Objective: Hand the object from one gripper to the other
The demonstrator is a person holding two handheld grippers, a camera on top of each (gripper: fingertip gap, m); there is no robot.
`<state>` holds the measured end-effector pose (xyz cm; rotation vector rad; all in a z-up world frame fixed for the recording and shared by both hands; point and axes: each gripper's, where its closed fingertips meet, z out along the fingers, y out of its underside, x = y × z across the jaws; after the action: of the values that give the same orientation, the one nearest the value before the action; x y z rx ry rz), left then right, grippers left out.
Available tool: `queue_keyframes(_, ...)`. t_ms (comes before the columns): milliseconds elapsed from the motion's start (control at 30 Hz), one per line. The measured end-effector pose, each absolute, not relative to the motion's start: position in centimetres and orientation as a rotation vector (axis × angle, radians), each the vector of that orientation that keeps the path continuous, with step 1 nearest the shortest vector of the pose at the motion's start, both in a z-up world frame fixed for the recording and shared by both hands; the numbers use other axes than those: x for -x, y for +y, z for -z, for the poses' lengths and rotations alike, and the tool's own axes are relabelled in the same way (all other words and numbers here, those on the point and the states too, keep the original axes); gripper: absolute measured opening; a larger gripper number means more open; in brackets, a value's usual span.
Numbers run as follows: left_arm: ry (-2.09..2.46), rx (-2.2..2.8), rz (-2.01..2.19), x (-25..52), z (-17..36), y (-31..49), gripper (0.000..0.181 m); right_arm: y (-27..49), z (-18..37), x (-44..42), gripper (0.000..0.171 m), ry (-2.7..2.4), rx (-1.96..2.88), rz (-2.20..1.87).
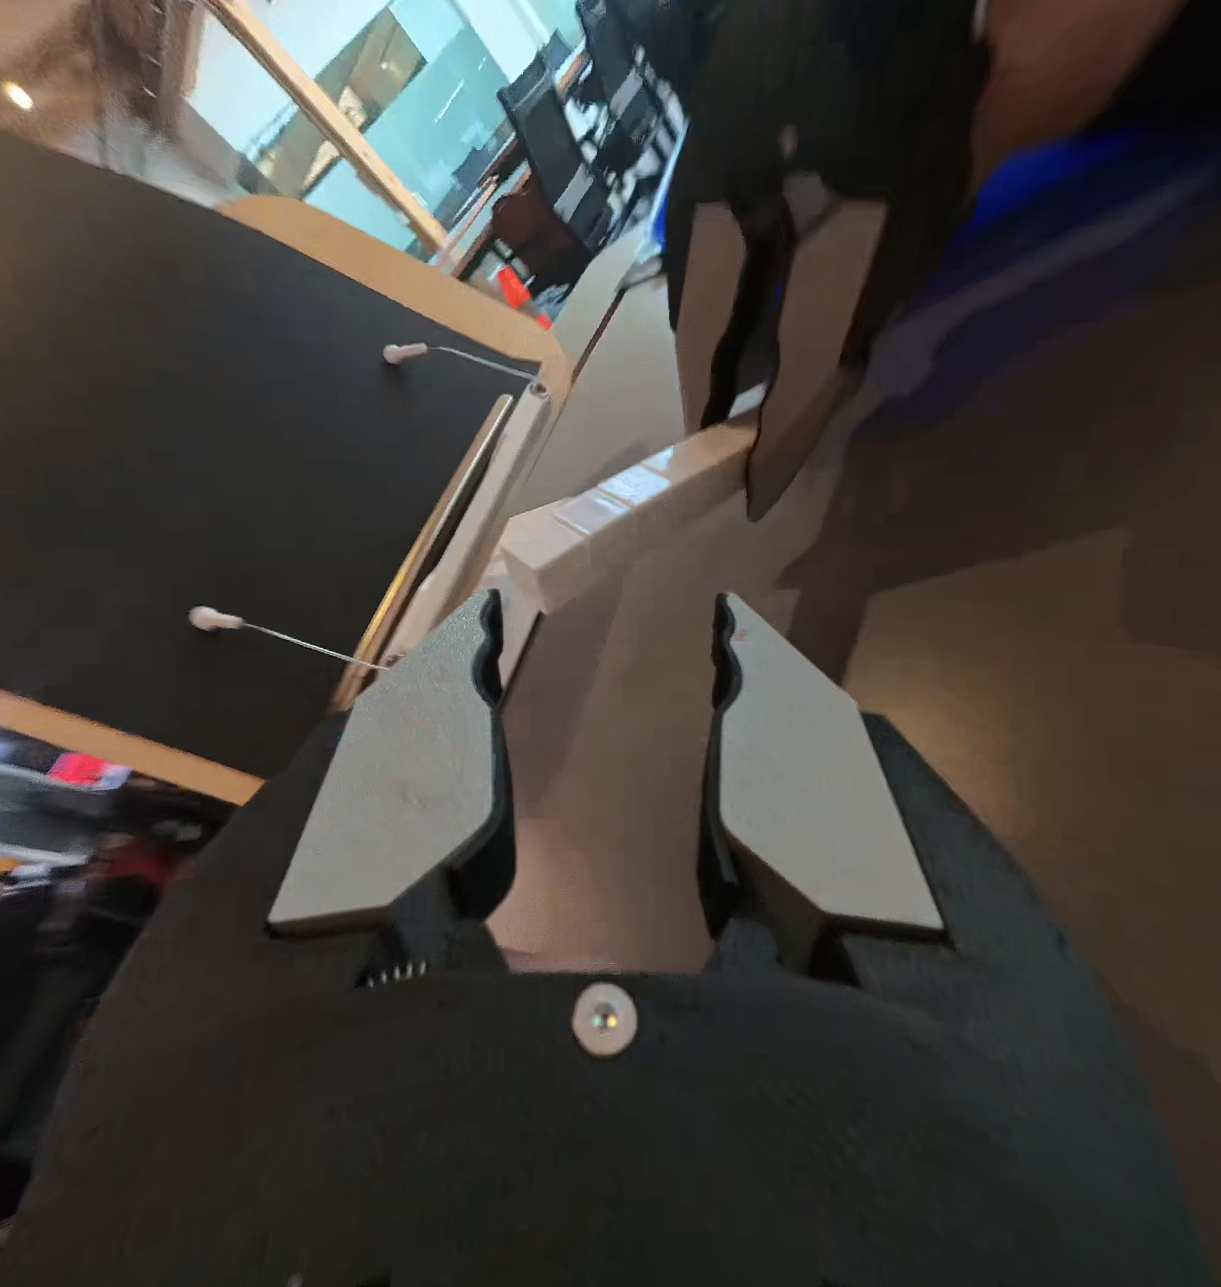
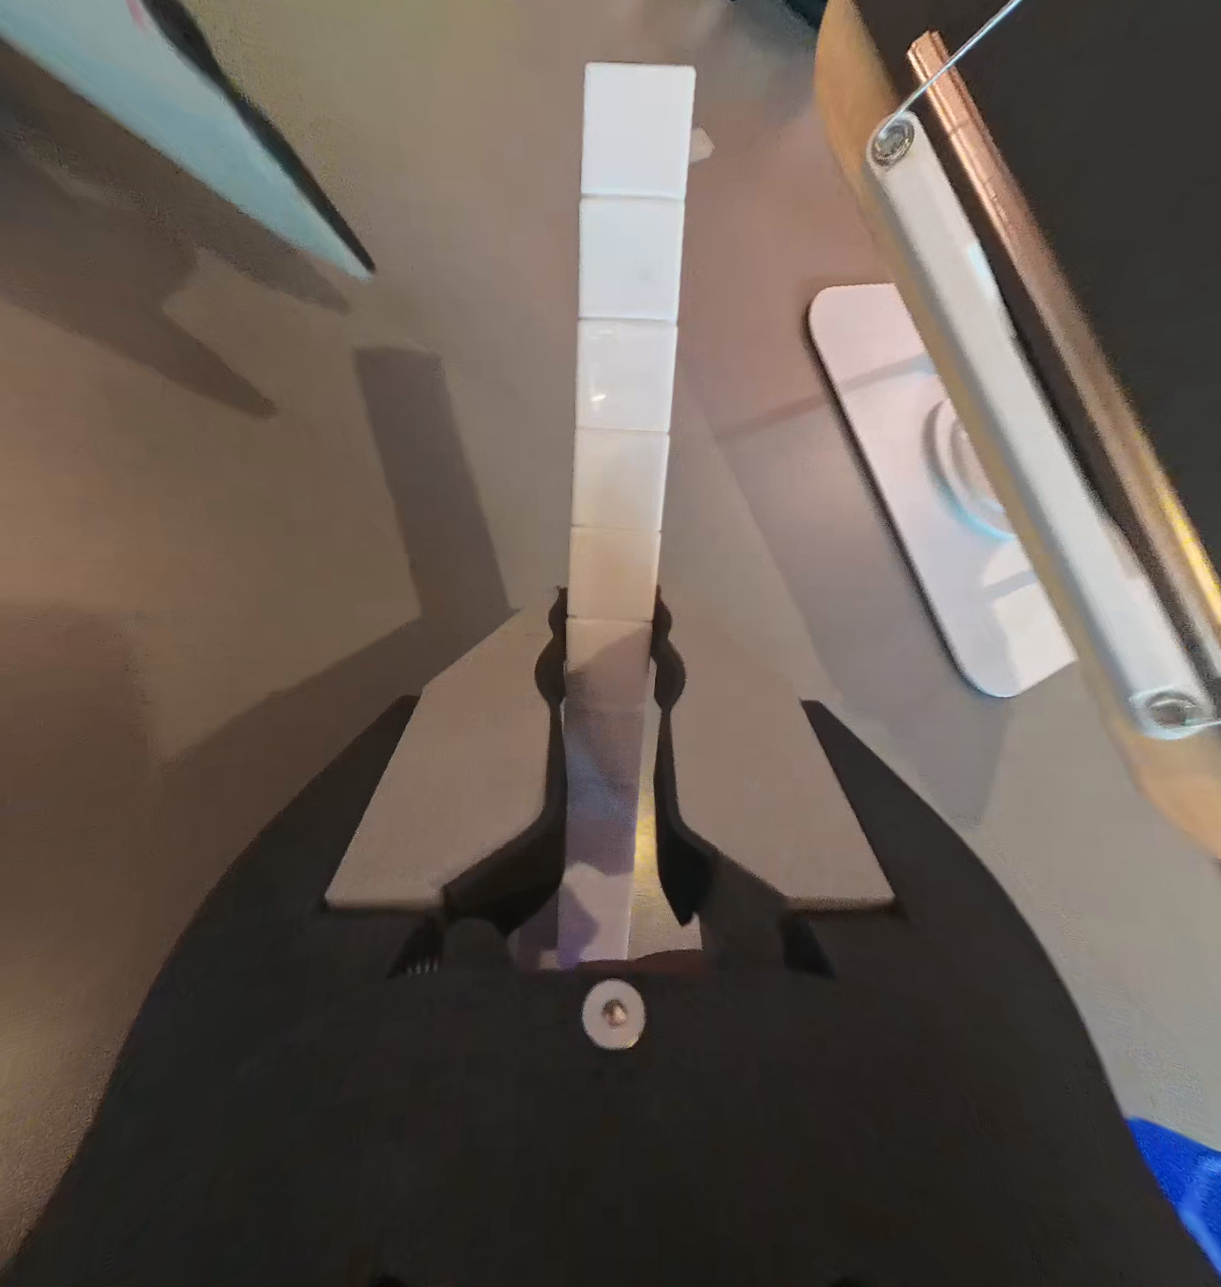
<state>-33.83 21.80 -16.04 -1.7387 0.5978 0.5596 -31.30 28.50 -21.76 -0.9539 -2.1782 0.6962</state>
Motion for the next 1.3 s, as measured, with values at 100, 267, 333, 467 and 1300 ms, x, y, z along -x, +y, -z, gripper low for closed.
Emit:
queue_keyframes(100,0.722,1.731,-0.851,34.1,16.9,22.4,0.060,27.4,22.0,30.6,0.019,-2.237,1.060,-0.839)
queue_keyframes(267,0.953,1.686,-1.104,32.3,19.2,24.2,0.067,26.2,22.5,29.4,0.019,-2.325,1.115,-0.913)
queue_keyframes(333,0.988,1.683,-1.140,31.8,19.7,24.6,0.059,25.5,23.1,28.7,0.019,-2.390,1.118,-0.925)
queue_keyframes(467,1.082,1.620,-1.211,30.6,20.4,25.1,0.032,24.2,23.8,28.0,0.020,-2.469,1.087,-0.919)
queue_keyframes(1300,0.145,1.838,-0.407,36.9,17.9,24.0,0.019,26.6,16.6,31.6,0.065,-1.931,1.257,-1.439)
